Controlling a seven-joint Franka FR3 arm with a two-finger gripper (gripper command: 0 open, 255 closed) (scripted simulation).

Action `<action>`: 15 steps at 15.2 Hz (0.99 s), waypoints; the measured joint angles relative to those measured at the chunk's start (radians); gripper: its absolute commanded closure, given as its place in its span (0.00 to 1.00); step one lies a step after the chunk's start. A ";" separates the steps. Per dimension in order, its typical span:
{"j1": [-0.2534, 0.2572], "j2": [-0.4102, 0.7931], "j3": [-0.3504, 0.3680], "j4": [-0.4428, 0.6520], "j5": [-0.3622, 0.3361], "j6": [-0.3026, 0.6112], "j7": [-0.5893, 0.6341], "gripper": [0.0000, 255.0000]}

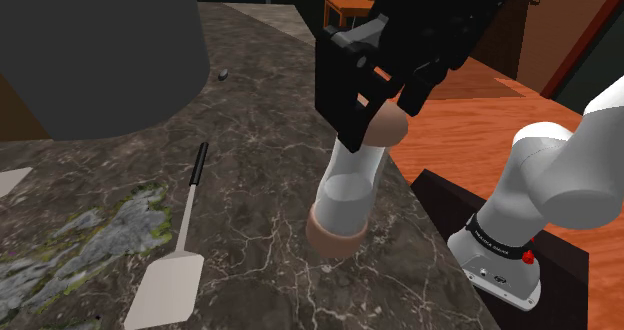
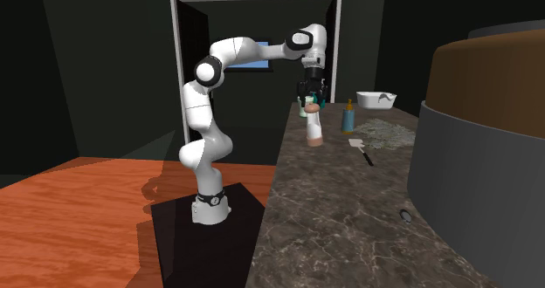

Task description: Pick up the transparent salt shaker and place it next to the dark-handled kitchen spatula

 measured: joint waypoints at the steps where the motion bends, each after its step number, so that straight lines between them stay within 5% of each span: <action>1: 0.000 0.000 0.000 0.000 0.000 0.000 0.000 1.00; 2: 0.000 0.000 0.000 0.000 0.000 0.000 0.000 1.00; 3: 0.000 0.000 0.000 -0.001 0.000 0.001 0.000 0.00; 9: 0.000 0.000 0.000 -0.001 0.000 0.001 0.000 0.00; 15: 0.006 0.126 0.080 0.232 -0.077 -0.151 0.061 0.00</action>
